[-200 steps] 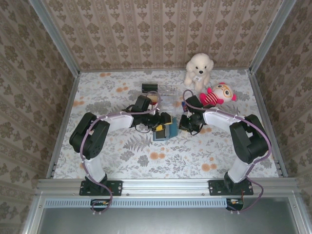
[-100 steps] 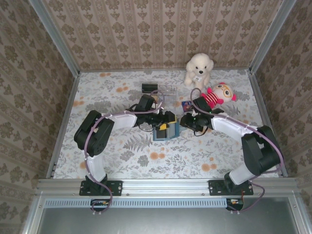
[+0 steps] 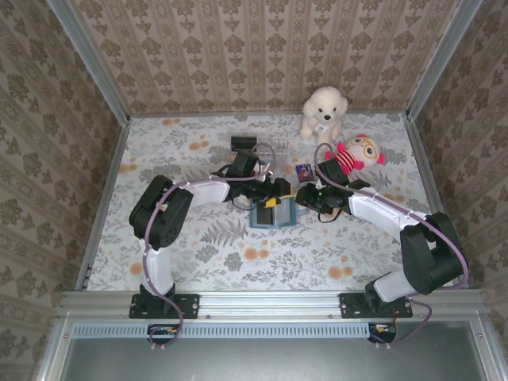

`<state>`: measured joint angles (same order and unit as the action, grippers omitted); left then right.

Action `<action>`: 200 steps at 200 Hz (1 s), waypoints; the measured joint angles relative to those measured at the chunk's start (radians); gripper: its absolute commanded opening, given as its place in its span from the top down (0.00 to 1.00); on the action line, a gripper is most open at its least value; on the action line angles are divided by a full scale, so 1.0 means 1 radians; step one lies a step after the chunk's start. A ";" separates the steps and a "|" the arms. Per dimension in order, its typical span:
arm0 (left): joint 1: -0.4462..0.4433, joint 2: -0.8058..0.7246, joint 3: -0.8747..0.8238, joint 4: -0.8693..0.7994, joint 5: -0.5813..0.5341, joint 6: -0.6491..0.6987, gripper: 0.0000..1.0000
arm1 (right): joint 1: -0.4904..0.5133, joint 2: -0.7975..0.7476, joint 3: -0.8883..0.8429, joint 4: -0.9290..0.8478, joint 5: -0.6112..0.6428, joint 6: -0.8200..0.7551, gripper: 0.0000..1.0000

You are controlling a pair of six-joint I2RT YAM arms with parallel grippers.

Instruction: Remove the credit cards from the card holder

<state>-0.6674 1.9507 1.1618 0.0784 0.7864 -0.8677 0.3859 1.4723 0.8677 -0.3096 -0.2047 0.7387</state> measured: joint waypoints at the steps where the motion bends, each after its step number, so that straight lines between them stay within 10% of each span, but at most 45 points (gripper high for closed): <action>1: 0.000 0.000 0.000 0.000 0.000 0.001 0.27 | 0.000 0.000 -0.001 0.000 -0.001 0.000 0.67; 124: 0.000 0.055 0.046 -0.001 -0.008 0.000 0.48 | 0.052 0.070 -0.050 0.103 -0.126 0.024 0.70; 200: 0.002 0.055 0.046 0.010 -0.026 -0.023 0.65 | 0.059 0.164 -0.030 0.102 -0.152 0.016 0.88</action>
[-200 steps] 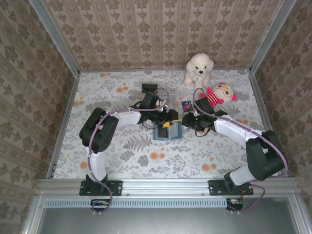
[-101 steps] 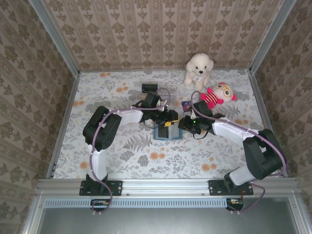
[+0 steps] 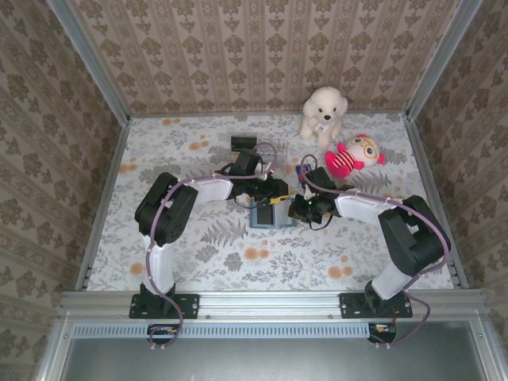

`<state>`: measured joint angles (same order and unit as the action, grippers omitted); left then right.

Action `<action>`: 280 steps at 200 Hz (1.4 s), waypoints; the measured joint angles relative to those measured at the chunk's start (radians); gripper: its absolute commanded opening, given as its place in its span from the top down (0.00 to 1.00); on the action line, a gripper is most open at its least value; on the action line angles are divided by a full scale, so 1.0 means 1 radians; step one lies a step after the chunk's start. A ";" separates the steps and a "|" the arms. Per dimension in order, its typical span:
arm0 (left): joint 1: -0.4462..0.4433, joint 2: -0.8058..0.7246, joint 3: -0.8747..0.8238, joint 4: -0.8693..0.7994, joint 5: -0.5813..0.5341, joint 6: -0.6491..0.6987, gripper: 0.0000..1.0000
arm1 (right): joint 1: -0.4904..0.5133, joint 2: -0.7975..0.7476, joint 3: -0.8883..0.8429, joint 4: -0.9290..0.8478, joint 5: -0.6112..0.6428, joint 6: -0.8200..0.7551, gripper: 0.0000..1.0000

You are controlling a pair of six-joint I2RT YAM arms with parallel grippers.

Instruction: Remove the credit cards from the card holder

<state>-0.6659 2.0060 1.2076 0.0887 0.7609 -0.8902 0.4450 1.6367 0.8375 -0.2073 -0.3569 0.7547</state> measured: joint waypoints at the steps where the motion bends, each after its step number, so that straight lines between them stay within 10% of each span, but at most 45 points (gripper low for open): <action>1: 0.000 0.000 0.000 0.001 0.000 0.000 0.65 | 0.000 0.002 0.000 0.000 -0.001 0.000 0.89; 112: 0.016 -0.055 -0.024 -0.101 -0.114 0.042 0.61 | 0.003 0.014 0.011 -0.012 0.009 0.001 0.82; 195: -0.060 -0.114 -0.017 -0.309 -0.194 0.154 0.87 | 0.003 -0.139 0.016 -0.048 0.071 0.001 0.76; 280: -0.066 -0.055 0.012 -0.298 -0.182 0.150 0.98 | 0.003 -0.138 -0.008 0.050 -0.018 0.046 0.89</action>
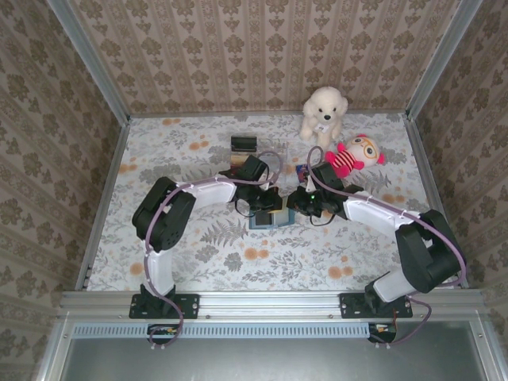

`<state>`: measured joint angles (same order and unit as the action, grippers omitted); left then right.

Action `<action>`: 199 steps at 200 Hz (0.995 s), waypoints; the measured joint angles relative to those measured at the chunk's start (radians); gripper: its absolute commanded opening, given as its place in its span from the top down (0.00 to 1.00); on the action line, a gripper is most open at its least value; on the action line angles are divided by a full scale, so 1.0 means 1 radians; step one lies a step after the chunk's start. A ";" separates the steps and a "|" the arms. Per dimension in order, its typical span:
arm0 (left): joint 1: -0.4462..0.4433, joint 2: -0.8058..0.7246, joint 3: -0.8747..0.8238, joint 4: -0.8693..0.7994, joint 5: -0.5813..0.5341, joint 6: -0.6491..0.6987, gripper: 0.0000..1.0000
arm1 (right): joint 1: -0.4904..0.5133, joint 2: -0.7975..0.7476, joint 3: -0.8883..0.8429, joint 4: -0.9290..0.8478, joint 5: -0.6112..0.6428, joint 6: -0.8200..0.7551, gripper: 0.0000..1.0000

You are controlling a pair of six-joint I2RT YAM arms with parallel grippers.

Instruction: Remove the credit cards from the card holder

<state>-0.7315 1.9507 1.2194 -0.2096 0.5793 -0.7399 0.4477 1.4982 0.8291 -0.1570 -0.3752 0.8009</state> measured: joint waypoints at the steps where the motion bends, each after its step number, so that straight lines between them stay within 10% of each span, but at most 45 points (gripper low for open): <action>1: 0.000 0.000 0.000 0.000 0.000 0.000 0.98 | 0.000 0.002 0.000 0.002 -0.001 -0.001 0.89; 84: 0.107 -0.129 -0.146 0.020 0.005 -0.004 0.98 | 0.058 0.160 0.111 -0.011 -0.029 0.043 0.94; 140: 0.144 -0.210 -0.202 -0.023 -0.059 -0.008 0.79 | 0.081 0.241 0.175 -0.033 -0.044 0.030 0.68; 199: 0.144 -0.207 -0.211 -0.052 -0.087 -0.012 0.79 | 0.081 0.299 0.193 -0.055 -0.060 0.005 0.76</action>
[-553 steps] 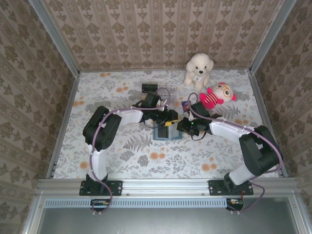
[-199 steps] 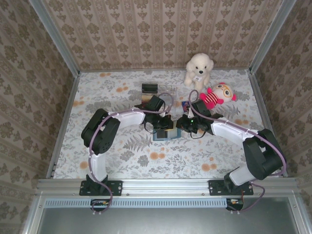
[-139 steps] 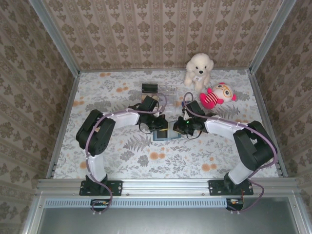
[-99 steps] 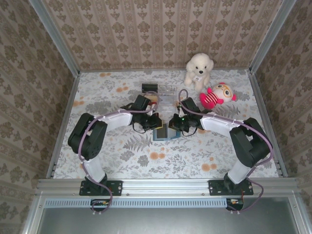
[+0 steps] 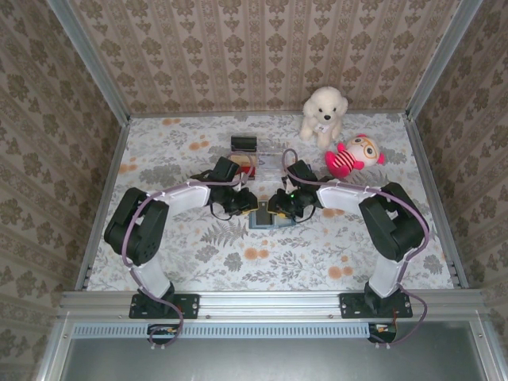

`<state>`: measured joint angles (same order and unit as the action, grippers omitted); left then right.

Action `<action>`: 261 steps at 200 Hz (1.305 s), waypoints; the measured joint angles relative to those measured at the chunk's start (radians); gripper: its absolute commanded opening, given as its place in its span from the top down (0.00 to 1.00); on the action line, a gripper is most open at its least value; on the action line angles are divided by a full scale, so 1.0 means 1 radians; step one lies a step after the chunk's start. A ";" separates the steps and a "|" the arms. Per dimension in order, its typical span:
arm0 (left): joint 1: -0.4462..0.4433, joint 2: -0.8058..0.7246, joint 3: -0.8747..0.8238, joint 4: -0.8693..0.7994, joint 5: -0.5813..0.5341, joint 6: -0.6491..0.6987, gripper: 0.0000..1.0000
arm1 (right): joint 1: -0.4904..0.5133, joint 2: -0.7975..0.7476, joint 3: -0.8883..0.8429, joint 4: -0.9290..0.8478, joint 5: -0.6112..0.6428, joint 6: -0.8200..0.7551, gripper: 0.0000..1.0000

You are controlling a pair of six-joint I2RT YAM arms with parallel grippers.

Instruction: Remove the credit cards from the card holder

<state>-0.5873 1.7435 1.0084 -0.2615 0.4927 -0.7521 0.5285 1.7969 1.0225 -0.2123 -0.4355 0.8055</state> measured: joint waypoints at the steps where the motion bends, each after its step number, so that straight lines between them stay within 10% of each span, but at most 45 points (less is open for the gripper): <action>1: 0.000 0.000 0.000 0.000 0.000 0.000 0.79 | 0.000 0.000 0.000 -0.001 0.001 0.001 0.76; 261: -0.028 0.061 0.014 -0.008 -0.029 0.001 0.84 | 0.001 0.045 0.013 -0.001 -0.023 -0.052 0.85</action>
<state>-0.6155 1.8050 1.0229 -0.2695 0.4637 -0.7509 0.5293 1.8416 1.0355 -0.2131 -0.4583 0.7536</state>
